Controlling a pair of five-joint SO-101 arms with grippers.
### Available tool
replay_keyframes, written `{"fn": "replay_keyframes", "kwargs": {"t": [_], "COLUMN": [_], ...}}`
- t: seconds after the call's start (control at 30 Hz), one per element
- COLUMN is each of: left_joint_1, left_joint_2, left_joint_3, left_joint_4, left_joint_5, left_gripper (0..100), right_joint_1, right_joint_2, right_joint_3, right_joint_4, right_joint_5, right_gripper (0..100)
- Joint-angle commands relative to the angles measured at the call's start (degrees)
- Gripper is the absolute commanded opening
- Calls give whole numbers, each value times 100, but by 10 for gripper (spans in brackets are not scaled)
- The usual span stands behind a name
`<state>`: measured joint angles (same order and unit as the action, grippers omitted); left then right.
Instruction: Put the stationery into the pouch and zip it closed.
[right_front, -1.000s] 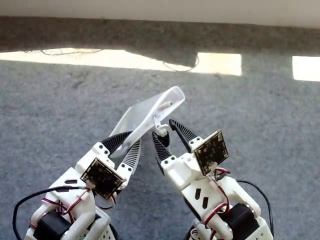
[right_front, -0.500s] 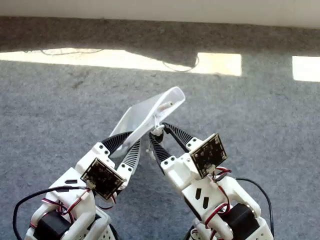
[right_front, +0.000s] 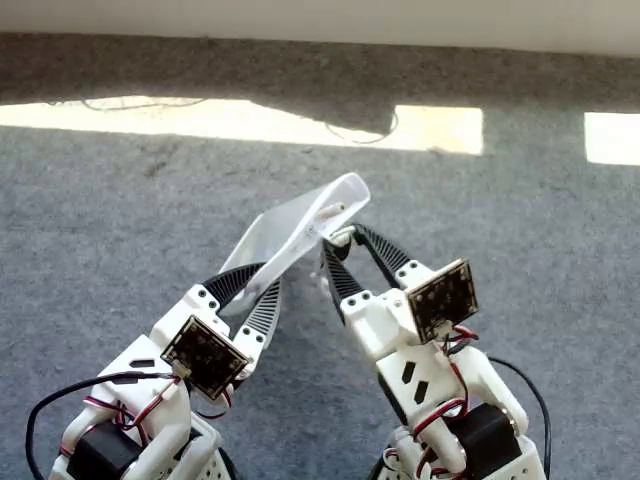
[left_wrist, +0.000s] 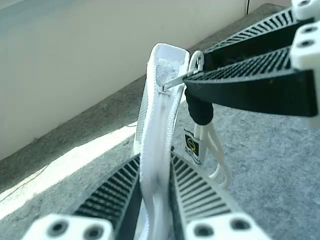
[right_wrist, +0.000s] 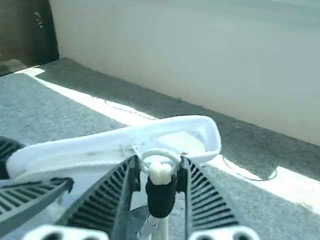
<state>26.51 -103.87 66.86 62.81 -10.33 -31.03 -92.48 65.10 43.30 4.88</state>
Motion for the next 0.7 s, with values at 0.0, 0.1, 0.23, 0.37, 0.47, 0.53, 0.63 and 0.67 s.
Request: {"fn": "replay_keyframes", "kwargs": {"t": [0.0, 0.1, 0.23, 0.37, 0.47, 0.53, 0.63, 0.67], "left_joint_1": [-101, -110, -110, -119, -119, -119, -119, -119], "left_joint_2": [-66, -66, -66, -66, -66, -66, -66, -66], "left_joint_3": [-92, -119, -119, -119, -119, -119, -119, -119], "left_joint_4": [97, 167, 176, 176, 176, 185, 237, 246], "left_joint_5": [18, 18, 18, 18, 18, 18, 18, 18], "left_gripper": [5, 5, 5, 5, 5, 5, 5, 5], "right_joint_1": [277, 400, 690, 831, 840, 840, 1059, 1147], "right_joint_2": [22, 22, 31, 31, 48, 242, 822, 1042], "right_joint_3": [-48, -48, -31, 48, 189, 268, 286, 286], "right_joint_4": [-215, -224, -462, -488, -708, -857, -1068, -1121], "right_joint_5": [35, 35, 35, 35, 70, 70, 62, 44], "right_gripper": [34, 34, 33, 33, 33, 33, 33, 33]}}
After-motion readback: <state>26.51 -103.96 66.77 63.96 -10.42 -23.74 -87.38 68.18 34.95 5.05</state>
